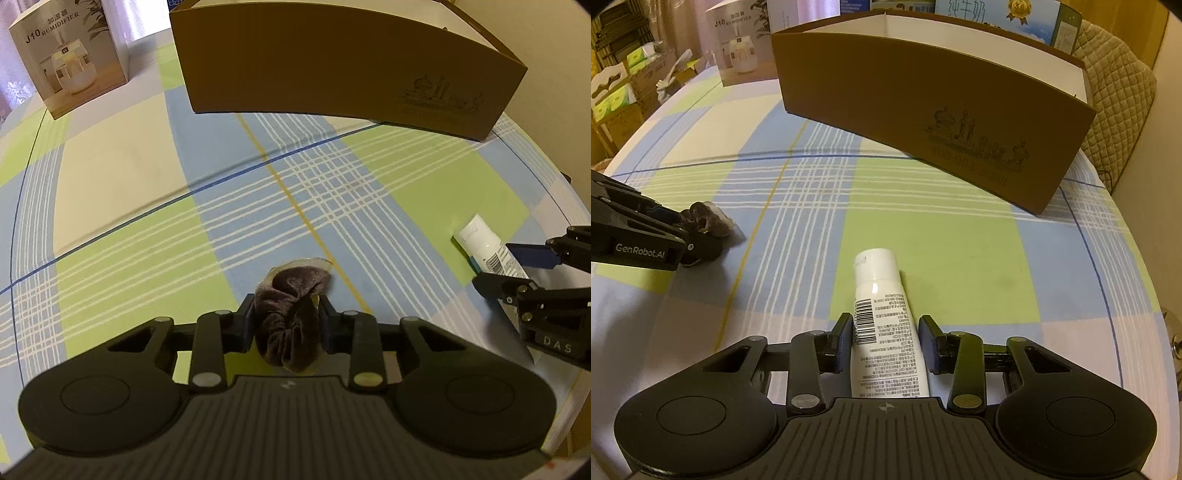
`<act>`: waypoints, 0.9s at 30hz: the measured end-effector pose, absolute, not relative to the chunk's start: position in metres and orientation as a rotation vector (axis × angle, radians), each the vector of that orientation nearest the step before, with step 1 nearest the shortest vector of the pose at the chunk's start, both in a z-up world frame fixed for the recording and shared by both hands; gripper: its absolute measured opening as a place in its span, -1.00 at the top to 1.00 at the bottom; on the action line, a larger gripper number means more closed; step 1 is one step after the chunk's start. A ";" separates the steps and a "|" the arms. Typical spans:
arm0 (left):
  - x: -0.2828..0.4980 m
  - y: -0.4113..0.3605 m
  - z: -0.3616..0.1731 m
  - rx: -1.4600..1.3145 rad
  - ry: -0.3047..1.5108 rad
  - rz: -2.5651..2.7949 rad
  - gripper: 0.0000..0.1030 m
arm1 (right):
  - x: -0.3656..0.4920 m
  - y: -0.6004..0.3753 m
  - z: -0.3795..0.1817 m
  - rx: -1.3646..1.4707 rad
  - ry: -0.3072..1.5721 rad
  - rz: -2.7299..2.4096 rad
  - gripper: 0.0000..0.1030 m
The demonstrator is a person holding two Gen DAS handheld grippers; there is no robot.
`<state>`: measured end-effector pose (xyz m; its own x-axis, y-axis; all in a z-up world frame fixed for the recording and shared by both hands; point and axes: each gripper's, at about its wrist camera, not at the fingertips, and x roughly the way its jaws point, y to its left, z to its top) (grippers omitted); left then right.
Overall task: Organize objects
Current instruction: 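Grasp the brown scrunchie with left tool while right tool grasps the white tube, then carry the scrunchie and white tube with both tools over the brown box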
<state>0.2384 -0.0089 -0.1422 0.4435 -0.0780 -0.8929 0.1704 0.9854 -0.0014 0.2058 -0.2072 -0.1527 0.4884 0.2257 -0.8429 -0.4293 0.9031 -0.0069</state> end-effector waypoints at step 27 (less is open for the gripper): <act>0.236 -0.030 -0.087 0.064 0.997 -0.196 0.50 | 0.213 -0.232 -0.107 -0.033 0.953 0.464 0.33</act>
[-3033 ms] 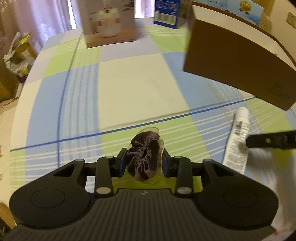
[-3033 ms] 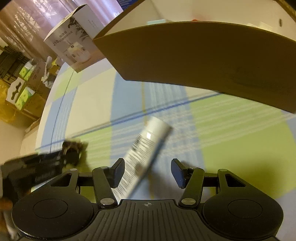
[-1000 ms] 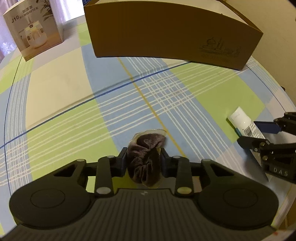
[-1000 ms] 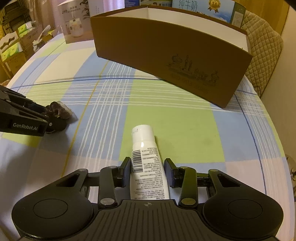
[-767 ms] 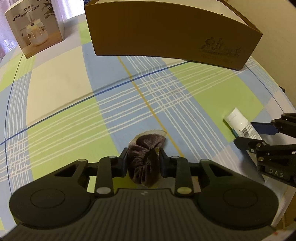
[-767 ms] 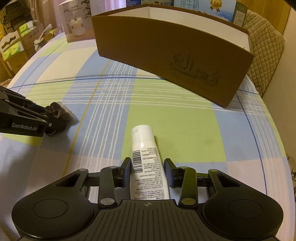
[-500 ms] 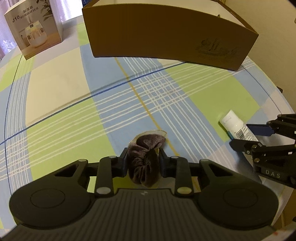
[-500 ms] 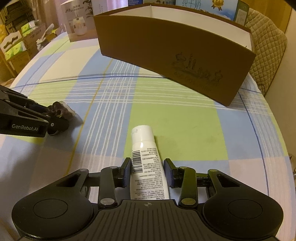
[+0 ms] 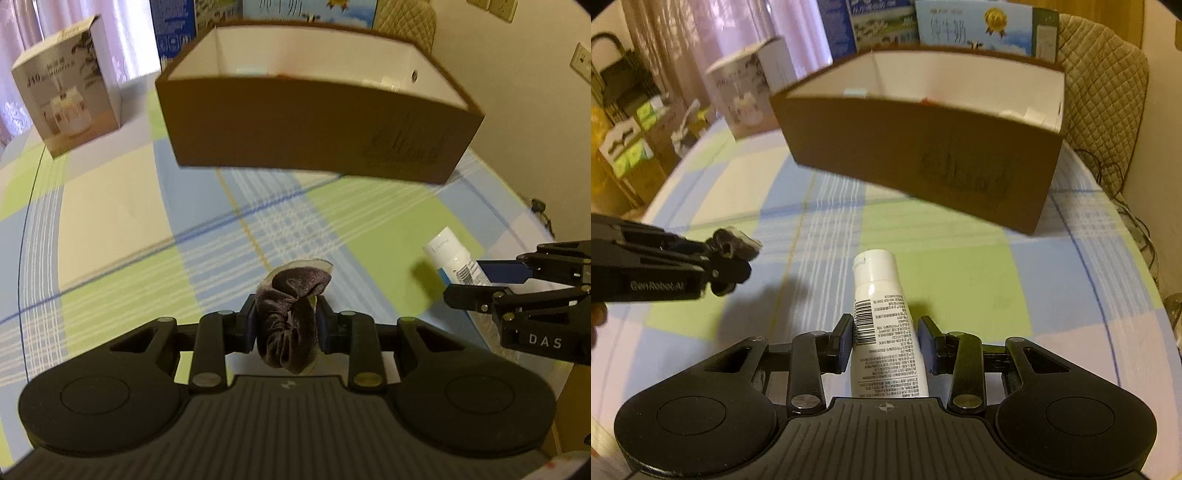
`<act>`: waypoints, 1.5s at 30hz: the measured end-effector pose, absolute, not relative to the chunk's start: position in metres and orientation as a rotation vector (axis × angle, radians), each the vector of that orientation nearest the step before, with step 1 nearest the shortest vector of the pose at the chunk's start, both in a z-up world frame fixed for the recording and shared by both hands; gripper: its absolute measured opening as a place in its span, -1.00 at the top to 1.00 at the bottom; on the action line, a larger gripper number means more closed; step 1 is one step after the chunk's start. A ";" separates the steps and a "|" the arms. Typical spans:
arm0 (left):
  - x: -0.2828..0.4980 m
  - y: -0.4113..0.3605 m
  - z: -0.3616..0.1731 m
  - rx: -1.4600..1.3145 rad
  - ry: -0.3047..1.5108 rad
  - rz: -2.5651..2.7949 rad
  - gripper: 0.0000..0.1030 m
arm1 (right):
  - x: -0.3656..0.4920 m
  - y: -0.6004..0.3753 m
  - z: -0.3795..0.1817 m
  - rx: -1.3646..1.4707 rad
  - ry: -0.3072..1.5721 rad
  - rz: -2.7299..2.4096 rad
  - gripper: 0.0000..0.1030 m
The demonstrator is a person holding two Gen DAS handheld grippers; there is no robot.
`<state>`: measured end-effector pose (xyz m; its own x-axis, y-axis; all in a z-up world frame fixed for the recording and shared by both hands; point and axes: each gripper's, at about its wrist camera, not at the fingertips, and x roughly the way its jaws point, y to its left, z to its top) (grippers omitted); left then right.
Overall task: Organize objects
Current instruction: 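Carry the scrunchie and white tube with both tools over the brown box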
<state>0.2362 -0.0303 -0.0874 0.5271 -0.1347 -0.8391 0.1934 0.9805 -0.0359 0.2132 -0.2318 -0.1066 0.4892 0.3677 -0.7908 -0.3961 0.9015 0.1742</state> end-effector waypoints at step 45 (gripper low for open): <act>0.519 -0.097 -0.064 0.122 0.932 -0.211 0.39 | 0.509 -0.243 -0.071 0.316 0.906 0.338 0.32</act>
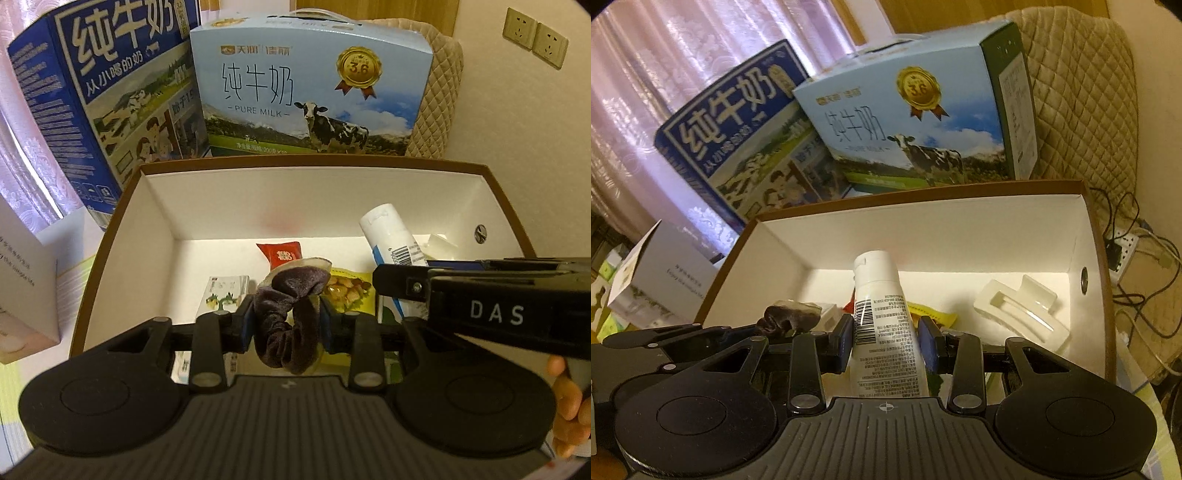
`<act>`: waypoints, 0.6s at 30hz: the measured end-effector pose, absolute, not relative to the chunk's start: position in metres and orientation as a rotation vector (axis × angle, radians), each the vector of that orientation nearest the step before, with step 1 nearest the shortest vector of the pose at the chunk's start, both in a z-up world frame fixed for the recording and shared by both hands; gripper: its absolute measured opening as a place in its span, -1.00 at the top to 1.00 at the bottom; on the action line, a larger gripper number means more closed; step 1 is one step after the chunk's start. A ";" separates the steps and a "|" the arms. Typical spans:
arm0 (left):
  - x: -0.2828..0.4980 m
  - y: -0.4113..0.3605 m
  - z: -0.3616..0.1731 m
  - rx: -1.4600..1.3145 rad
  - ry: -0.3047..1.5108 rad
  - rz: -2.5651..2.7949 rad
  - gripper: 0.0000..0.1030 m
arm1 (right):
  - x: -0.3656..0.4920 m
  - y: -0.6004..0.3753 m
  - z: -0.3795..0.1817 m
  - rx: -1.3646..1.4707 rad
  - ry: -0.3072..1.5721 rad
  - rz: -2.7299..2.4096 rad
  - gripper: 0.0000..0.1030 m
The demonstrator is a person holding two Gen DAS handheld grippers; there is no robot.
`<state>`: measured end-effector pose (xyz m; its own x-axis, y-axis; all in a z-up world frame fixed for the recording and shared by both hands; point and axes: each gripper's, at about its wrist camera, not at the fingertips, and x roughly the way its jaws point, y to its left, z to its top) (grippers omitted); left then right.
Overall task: Organize objects
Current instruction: 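Carry the scrunchie and white tube with both tools over the brown box, then release the scrunchie into the brown box while the right tool releases the tube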
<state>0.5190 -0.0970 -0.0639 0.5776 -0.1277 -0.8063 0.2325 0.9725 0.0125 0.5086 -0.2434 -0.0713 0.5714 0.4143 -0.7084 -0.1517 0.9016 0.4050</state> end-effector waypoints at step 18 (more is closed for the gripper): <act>0.521 -0.067 -0.055 0.078 0.902 -0.165 -0.53 | 0.526 -0.237 -0.070 0.405 0.880 0.351 0.11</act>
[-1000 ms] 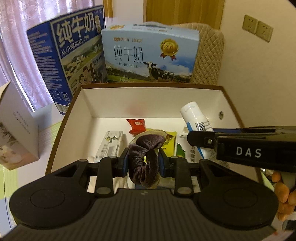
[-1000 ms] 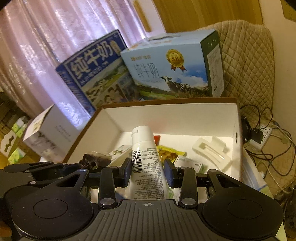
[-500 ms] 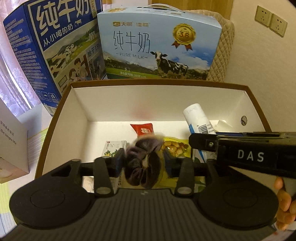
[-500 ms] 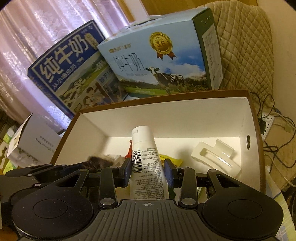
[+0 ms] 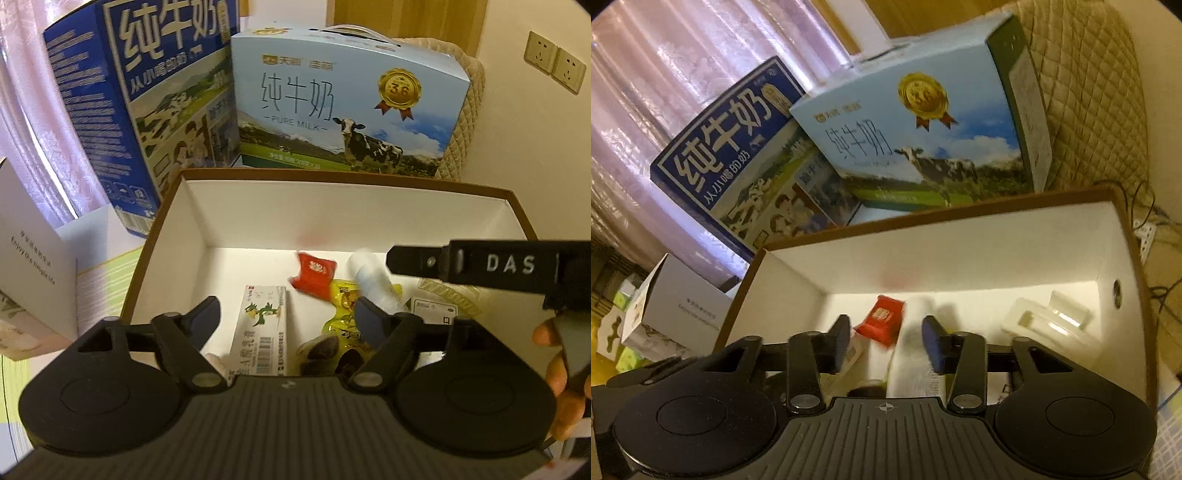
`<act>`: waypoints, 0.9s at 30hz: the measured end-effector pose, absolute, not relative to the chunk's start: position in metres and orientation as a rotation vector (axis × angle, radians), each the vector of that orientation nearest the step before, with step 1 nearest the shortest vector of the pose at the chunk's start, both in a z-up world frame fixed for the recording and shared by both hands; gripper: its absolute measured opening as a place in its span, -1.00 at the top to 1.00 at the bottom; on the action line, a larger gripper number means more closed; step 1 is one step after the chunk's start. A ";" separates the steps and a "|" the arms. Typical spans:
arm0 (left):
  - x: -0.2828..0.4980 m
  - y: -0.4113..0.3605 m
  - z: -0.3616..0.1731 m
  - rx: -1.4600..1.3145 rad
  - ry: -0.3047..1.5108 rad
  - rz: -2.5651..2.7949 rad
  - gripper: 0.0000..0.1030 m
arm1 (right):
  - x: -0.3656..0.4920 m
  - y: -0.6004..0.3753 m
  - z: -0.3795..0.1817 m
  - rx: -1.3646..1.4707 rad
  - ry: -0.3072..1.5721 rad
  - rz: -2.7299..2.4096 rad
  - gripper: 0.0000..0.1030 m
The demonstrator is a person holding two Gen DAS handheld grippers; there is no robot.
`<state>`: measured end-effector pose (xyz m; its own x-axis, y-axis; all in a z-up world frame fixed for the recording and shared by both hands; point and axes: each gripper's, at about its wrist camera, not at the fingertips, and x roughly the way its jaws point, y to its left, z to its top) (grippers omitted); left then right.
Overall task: Organize objects
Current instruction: 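Release the scrunchie into the brown box while the right tool releases the tube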
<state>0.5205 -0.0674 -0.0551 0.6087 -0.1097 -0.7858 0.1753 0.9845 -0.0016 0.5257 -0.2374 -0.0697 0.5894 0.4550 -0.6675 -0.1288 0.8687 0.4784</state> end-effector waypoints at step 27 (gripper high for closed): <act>0.421 -0.070 -0.009 0.047 0.843 -0.129 -0.92 | 0.404 -0.268 -0.036 0.135 0.880 0.353 -0.40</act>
<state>0.4206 -0.0705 -0.0091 0.6582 -0.0951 -0.7468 0.1323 0.9912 -0.0097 0.4045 -0.2680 -0.0357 0.5838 0.3560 -0.7297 -0.2462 0.9340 0.2587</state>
